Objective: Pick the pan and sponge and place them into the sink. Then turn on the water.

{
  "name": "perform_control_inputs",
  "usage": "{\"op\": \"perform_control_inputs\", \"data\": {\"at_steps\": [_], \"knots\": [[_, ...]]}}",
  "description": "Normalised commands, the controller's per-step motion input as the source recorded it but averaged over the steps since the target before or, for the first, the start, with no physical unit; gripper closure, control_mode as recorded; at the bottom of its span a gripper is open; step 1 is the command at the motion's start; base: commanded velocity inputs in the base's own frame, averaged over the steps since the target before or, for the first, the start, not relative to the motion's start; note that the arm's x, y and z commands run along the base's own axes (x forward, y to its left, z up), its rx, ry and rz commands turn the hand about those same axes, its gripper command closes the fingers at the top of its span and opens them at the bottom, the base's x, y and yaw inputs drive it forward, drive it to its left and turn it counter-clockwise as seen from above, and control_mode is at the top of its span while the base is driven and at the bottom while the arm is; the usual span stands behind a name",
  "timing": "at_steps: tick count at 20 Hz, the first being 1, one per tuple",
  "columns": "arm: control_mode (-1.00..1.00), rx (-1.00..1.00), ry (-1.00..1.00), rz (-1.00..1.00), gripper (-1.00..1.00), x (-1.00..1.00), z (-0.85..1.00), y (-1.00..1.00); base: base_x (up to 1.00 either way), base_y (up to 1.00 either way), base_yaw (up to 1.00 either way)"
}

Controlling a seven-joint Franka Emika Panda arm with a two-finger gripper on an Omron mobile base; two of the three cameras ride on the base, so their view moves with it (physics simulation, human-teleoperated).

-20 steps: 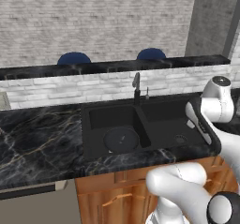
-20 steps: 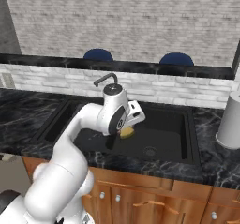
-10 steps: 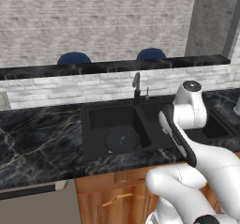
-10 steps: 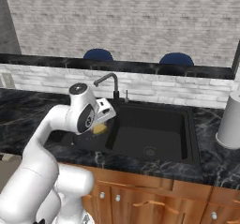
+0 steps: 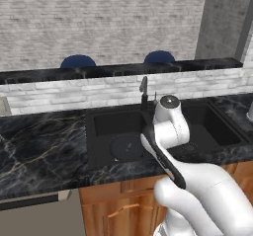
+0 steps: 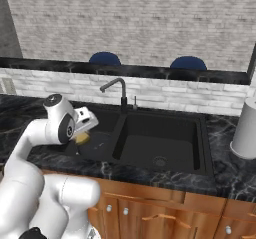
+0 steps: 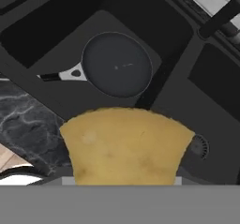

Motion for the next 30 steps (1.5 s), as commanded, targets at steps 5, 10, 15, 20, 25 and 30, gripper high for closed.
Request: {"op": "perform_control_inputs", "data": {"at_steps": [5, 10, 15, 20, 25, 30], "knots": [[-1.00, 0.00, 0.00, 0.00, 1.00, 0.44, -0.46, 0.50, 0.00, 0.00, 0.00], [-1.00, 0.00, 0.06, 0.00, 1.00, 0.59, -0.52, 0.40, 0.00, 0.00, 0.00], [-1.00, 0.00, 0.03, 0.00, 1.00, 0.46, -0.25, 0.22, 0.00, 0.00, 0.00], [-1.00, 0.00, 0.06, 0.00, 1.00, 0.49, -0.21, 0.03, 0.00, 0.00, 0.00], [-1.00, 0.00, 0.05, 0.00, 1.00, 0.34, -0.39, 0.00, 0.00, 0.00, 0.00], [-1.00, 0.00, 0.02, 0.00, 1.00, 0.20, -0.45, 0.00, 0.00, 0.00, 0.00]]}}
